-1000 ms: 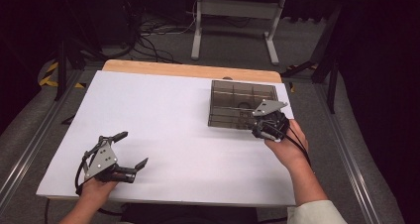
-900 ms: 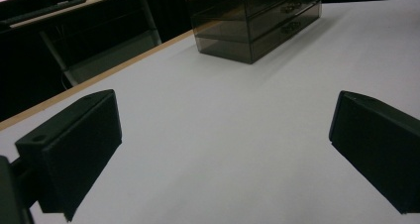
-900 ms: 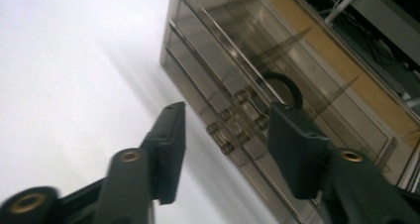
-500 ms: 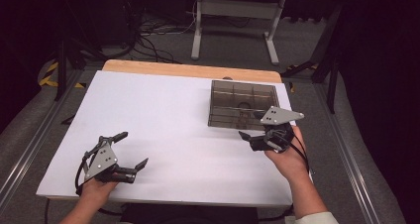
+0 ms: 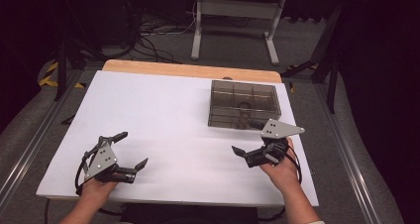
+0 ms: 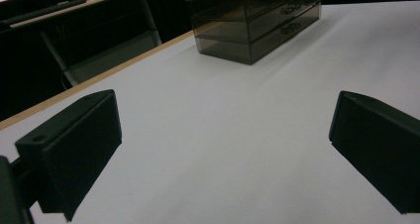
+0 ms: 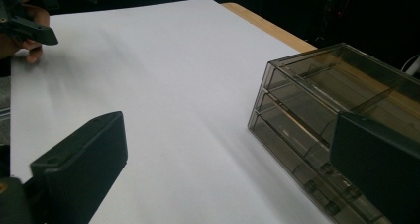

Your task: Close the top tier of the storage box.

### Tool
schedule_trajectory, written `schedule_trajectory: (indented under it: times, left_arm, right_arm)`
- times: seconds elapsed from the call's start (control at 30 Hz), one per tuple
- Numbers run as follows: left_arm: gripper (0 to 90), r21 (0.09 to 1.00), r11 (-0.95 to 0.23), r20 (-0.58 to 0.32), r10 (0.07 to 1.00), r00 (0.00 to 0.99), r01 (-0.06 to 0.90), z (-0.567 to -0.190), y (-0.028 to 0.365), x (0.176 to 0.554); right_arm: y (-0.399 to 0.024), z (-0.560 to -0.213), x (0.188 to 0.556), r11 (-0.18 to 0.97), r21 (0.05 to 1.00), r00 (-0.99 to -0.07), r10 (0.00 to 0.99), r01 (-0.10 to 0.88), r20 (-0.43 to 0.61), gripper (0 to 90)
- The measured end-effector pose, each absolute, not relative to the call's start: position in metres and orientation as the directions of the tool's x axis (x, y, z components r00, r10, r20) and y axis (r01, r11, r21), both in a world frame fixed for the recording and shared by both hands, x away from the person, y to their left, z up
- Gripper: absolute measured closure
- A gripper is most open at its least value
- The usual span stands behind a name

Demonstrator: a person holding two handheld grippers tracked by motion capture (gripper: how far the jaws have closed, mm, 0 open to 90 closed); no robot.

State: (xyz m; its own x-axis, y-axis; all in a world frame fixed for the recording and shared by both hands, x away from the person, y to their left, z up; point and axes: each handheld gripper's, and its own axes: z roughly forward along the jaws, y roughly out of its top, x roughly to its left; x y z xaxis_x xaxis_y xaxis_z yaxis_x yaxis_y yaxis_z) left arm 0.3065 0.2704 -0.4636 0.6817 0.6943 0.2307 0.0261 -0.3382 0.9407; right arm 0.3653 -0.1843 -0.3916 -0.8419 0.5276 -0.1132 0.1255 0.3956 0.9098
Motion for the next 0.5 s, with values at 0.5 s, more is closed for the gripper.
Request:
schedule_trajectory:
  times: [0.5]
  left_arm:
    - [0.7, 0.942, -0.336, 0.23, 0.695, 0.681, 0.024, -0.464, 0.27, 0.306]
  right_arm:
    - [-0.186, -0.438, 0.36, 0.348, 0.923, -0.86, 0.509, 0.162, -0.041, 0.2]
